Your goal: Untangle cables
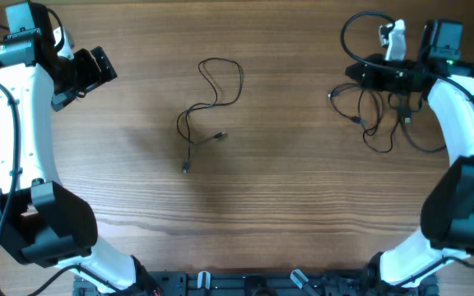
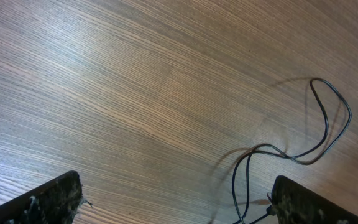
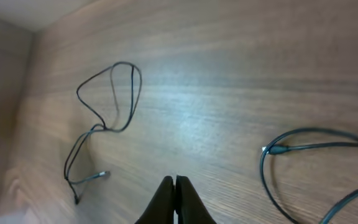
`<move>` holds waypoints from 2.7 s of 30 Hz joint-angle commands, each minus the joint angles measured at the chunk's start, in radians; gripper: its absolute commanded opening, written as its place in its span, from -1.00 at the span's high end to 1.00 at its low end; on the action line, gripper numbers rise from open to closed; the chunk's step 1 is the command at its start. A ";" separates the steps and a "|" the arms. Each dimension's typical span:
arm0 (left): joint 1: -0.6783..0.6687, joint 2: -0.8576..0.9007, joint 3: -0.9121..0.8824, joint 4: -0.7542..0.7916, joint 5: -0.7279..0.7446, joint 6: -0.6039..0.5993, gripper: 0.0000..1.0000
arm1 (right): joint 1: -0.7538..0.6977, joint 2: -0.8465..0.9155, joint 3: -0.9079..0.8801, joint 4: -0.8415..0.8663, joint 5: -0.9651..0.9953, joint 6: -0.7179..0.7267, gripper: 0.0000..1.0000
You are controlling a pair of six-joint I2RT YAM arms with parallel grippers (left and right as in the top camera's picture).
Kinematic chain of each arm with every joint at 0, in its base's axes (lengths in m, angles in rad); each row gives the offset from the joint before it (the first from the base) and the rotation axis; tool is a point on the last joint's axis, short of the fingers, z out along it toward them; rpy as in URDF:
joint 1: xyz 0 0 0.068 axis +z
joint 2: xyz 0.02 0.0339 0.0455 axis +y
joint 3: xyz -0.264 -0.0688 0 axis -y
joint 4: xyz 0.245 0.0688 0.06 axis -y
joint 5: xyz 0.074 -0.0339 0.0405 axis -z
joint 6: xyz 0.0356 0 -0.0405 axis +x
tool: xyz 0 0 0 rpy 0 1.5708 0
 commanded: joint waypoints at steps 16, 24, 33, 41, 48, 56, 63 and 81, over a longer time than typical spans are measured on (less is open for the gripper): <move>0.004 0.000 0.006 0.000 0.015 -0.009 -1.00 | -0.072 0.418 -0.010 0.079 -0.091 0.003 0.91; 0.004 0.000 0.006 0.000 0.015 -0.009 -1.00 | -0.040 0.149 0.076 0.039 0.003 0.143 0.85; 0.004 0.000 0.006 0.000 0.015 -0.009 -1.00 | 0.216 -0.076 0.076 0.076 0.013 0.144 0.60; 0.004 0.000 0.006 0.000 0.015 -0.009 -1.00 | 0.554 -0.042 0.072 0.103 0.237 0.143 -0.86; 0.004 0.000 0.006 0.000 0.015 -0.009 -1.00 | 0.797 0.030 0.072 0.217 0.313 0.188 -0.99; 0.004 0.000 0.006 0.000 0.015 -0.009 -1.00 | 0.918 0.254 0.072 0.504 0.373 0.487 0.46; 0.004 0.000 0.006 0.000 0.015 -0.009 -1.00 | 0.944 0.421 0.072 0.589 0.436 0.528 0.14; 0.004 0.000 0.006 0.000 0.015 -0.009 -1.00 | 0.870 0.362 0.325 -0.345 0.408 0.355 0.26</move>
